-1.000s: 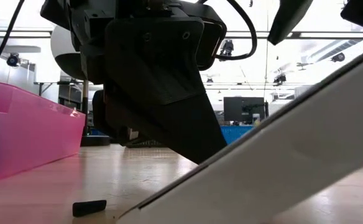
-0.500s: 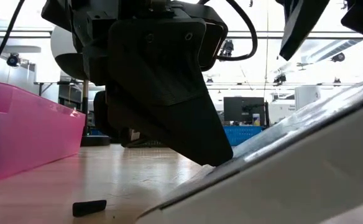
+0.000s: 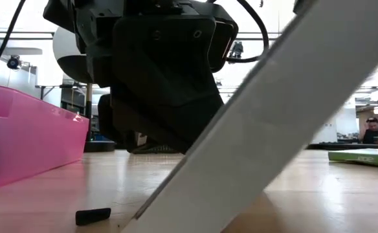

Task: Pick and place items into bin
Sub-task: Put the bottom card reader box into the black bin

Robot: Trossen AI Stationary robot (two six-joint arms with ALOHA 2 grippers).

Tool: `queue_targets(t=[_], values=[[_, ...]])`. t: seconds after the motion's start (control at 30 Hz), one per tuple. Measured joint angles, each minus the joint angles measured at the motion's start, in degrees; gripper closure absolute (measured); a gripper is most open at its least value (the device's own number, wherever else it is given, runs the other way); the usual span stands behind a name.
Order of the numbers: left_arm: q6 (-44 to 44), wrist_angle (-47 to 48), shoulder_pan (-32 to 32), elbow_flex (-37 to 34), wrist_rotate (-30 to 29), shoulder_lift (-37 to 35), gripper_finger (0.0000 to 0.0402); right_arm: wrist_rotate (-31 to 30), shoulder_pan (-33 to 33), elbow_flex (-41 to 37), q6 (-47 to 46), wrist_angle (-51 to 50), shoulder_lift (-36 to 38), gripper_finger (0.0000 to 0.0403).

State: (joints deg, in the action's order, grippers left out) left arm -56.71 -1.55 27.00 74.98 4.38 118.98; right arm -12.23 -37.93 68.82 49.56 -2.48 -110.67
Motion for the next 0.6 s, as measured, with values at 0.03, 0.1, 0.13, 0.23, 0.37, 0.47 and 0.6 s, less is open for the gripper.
queue_targets(t=[0.03, 0.1, 0.13, 0.23, 0.37, 0.47, 0.6], values=[[0.0, 0.0, 0.0, 0.0, 0.0, 0.0, 0.0402, 0.9, 0.1, 0.0, 0.2, -0.2, 0.0, 0.0261], [0.0, -0.1, 0.0, 0.0, 0.0, 0.0, 0.0402, 1.9, 0.3, -0.1, 0.2, -0.4, 0.0, 0.0261], [0.0, -0.1, 0.0, 0.0, 0.0, 0.0, 0.0402, 1.8, 0.4, -0.1, 0.2, -0.4, 0.0, 0.0261], [0.0, -0.1, 0.0, 0.0, -0.1, 0.0, 0.0402, 2.2, 0.8, 0.0, 0.3, -0.7, 0.0, 0.0261], [0.0, -0.3, 0.0, 0.0, -0.1, 0.0, 0.0402, 2.3, 1.0, 0.1, 0.5, -0.6, 0.0, 0.0261], [0.0, -0.4, 0.0, 0.0, -0.1, 0.0, 0.0402, 2.3, 1.0, 0.1, 0.5, -0.7, 0.0, 0.0261], [0.0, -0.5, 0.0, 0.0, -0.1, 0.0, 0.0402, 2.3, 1.0, 0.1, -1.3, -0.8, 0.0, 0.0255]])
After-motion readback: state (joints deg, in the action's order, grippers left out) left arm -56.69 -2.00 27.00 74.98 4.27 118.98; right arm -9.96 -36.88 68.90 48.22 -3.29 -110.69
